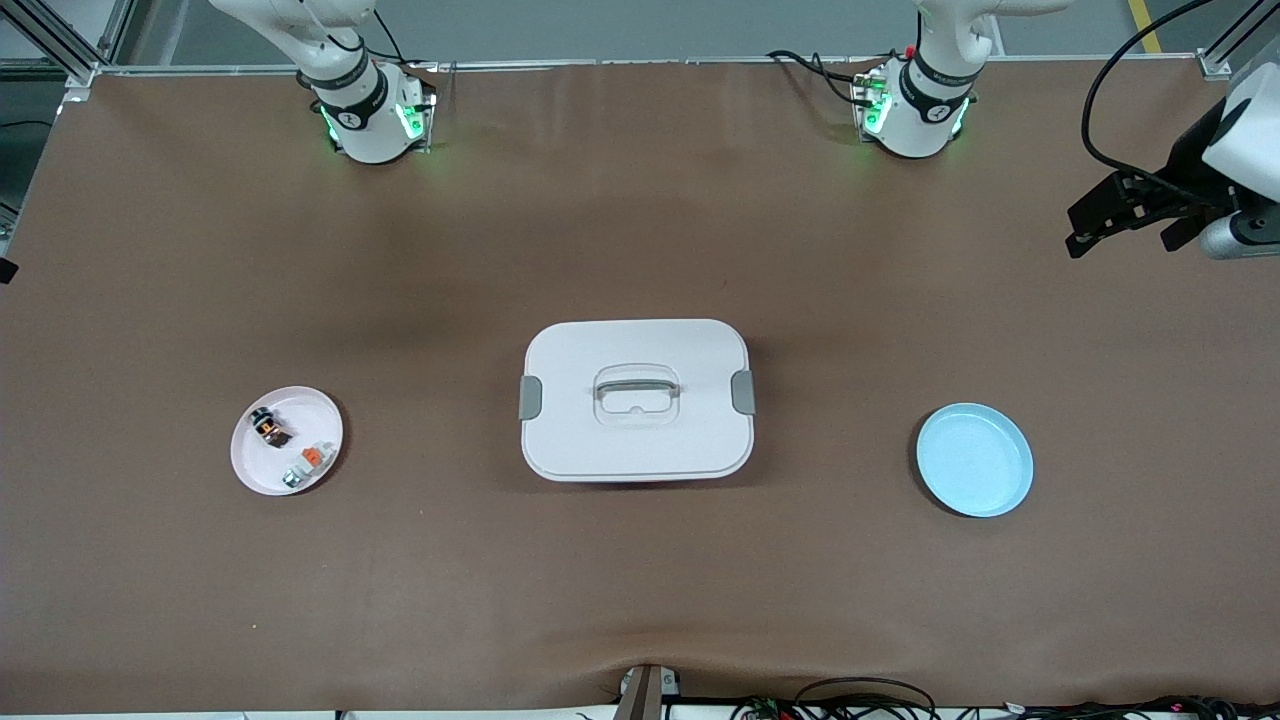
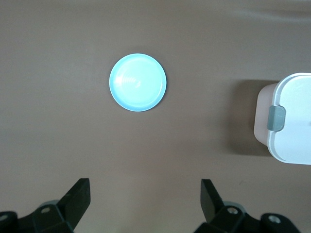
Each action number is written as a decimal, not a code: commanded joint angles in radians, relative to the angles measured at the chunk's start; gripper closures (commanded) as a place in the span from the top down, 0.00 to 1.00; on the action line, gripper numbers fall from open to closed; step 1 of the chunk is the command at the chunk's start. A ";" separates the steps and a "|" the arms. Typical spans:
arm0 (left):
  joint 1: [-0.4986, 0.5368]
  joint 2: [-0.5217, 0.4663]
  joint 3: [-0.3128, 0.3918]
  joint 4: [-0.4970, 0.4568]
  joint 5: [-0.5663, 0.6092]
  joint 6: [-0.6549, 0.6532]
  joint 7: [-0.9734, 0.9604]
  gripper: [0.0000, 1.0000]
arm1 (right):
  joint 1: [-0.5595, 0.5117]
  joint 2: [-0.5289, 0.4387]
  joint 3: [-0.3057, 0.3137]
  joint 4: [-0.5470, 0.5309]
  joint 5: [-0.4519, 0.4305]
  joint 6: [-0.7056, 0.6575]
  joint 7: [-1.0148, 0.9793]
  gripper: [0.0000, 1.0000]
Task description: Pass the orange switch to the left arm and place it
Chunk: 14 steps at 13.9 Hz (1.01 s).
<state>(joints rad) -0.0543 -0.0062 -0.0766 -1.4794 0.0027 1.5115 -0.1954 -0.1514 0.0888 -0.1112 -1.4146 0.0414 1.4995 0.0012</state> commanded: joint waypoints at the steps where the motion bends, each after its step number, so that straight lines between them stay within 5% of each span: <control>1: 0.004 0.006 0.003 0.019 -0.004 -0.017 0.016 1.00 | -0.031 0.066 0.010 0.000 0.012 0.043 0.014 1.00; 6: 0.005 0.006 0.008 0.034 -0.004 -0.017 0.017 1.00 | -0.056 0.130 0.015 -0.015 0.043 0.090 0.034 1.00; 7: 0.005 0.006 0.008 0.034 -0.004 -0.017 0.017 1.00 | -0.059 0.128 0.010 -0.050 0.092 0.117 0.043 1.00; 14: 0.005 0.006 0.009 0.039 -0.004 -0.017 0.017 1.00 | -0.070 0.149 0.008 -0.265 0.038 0.351 0.240 1.00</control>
<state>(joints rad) -0.0510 -0.0061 -0.0713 -1.4647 0.0027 1.5115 -0.1954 -0.2060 0.2415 -0.1140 -1.6127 0.0984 1.7657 0.2008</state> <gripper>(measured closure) 0.000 0.000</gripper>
